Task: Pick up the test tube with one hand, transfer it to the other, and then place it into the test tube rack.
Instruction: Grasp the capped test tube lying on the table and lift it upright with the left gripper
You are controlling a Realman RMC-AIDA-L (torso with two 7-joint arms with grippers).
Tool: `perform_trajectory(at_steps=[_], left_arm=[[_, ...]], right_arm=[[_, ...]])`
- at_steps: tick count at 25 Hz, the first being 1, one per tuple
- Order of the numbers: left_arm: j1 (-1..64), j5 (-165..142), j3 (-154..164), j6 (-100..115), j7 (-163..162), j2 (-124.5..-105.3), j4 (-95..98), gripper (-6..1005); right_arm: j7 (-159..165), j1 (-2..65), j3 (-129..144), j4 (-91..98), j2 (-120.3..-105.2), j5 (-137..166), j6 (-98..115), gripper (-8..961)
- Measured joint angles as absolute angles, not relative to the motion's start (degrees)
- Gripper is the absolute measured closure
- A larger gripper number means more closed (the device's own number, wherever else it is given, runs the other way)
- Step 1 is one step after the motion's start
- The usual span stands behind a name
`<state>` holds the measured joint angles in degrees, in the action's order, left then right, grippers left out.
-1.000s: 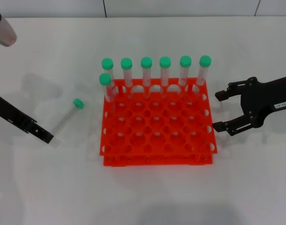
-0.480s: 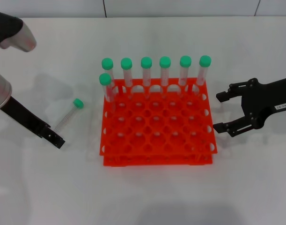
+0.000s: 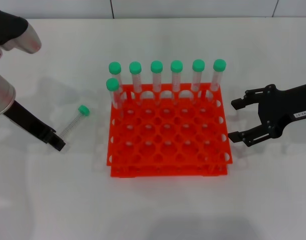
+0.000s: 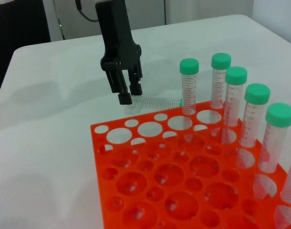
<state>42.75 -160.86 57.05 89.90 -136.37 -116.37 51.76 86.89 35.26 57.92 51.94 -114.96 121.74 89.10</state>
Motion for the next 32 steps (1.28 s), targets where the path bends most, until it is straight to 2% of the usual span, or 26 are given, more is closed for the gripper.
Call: perform_trajectory(at_steps=[3,9,28,32], left_arm=[[42.7,-160.9,57.1,89.7,-136.6,-116.40,51.7,510],[42.7,-160.9,57.8,89.6,-137.1,-116.50,51.7,610],[42.8,-162.4,58.5,87.3,-138.0,-117.22,50.9,615],[42.8,-162.3,58.6,86.8,-138.0,-117.27,50.8,720]], right_arm=[[86.9,35.5,57.9,51.9,-114.99,121.8,89.1,90],[87.0,35.6,58.0,51.9,-115.05,121.8,89.1,90],[87.0,35.7,58.0,51.9,-115.23,121.8,88.8,91],[87.1,35.6,58.0,51.9,-115.23,121.8,88.6,91]])
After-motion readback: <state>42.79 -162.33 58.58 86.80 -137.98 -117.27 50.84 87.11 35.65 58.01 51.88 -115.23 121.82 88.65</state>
